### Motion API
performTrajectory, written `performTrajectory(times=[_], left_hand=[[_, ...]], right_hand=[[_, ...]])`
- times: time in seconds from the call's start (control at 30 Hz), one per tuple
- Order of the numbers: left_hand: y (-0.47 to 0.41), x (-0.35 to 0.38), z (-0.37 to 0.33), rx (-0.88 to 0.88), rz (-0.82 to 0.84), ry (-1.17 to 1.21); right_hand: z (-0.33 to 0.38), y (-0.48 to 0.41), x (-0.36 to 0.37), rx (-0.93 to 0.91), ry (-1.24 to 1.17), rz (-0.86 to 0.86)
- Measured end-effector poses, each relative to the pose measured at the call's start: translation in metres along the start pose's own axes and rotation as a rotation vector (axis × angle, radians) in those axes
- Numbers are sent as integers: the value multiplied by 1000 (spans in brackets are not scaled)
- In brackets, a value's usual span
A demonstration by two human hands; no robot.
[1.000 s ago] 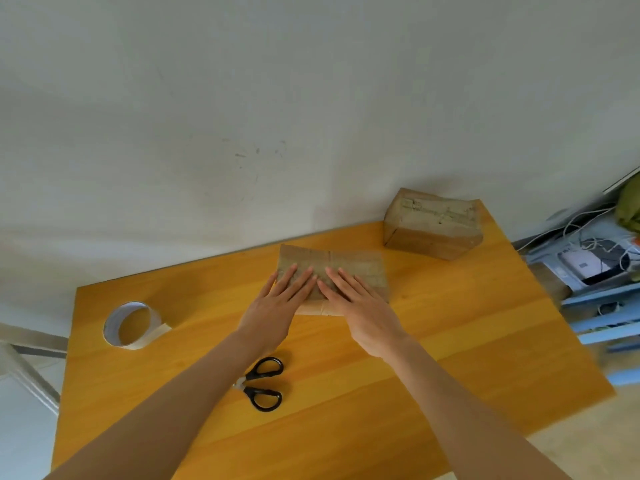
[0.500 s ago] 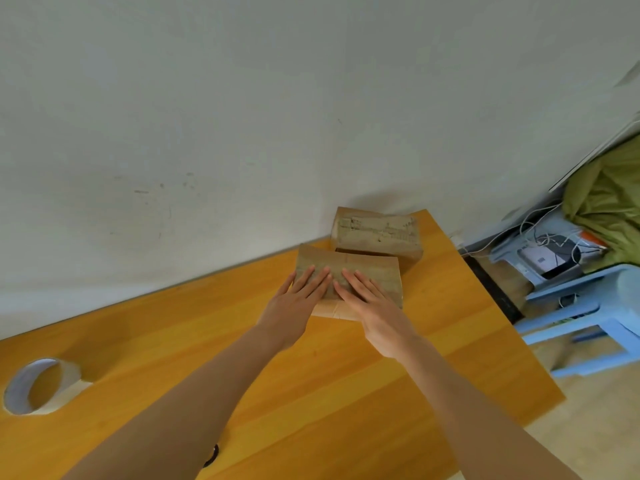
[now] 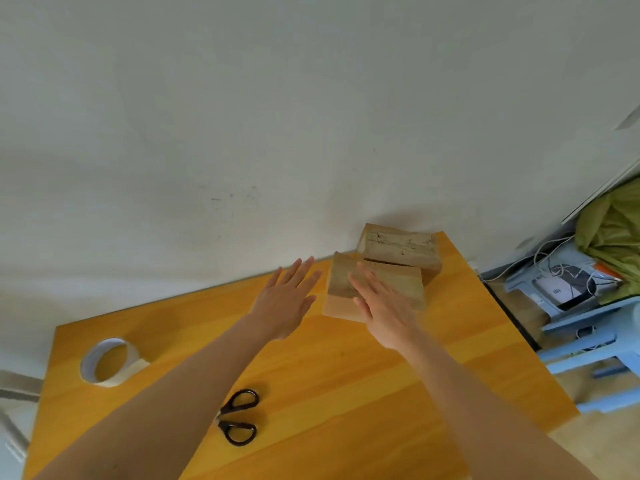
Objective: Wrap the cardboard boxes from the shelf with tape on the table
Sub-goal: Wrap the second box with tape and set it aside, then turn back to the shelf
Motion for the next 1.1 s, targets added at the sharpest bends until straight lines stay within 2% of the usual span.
performTrajectory(times=[0.27, 0.43, 0.7, 1.1], left_hand=[[100, -47, 45, -39, -128, 0], [175, -58, 59, -50, -143, 2], [277, -59, 40, 54, -180, 49], [427, -36, -4, 92, -105, 84]], right_hand=[[104, 31, -30, 60, -14, -90], [172, 74, -31, 116, -37, -134], [248, 161, -32, 190, -110, -202], [314, 309, -14, 248, -151, -202]])
Point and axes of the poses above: each hand's wrist, its own y-axis away from the middle knuckle, its own x-axis out of the palm, z = x × y, the point moved 4 cm from there along -y, towards the middle knuckle, and after that the axes turned 4 degrees about y, right-handed, at the moved point
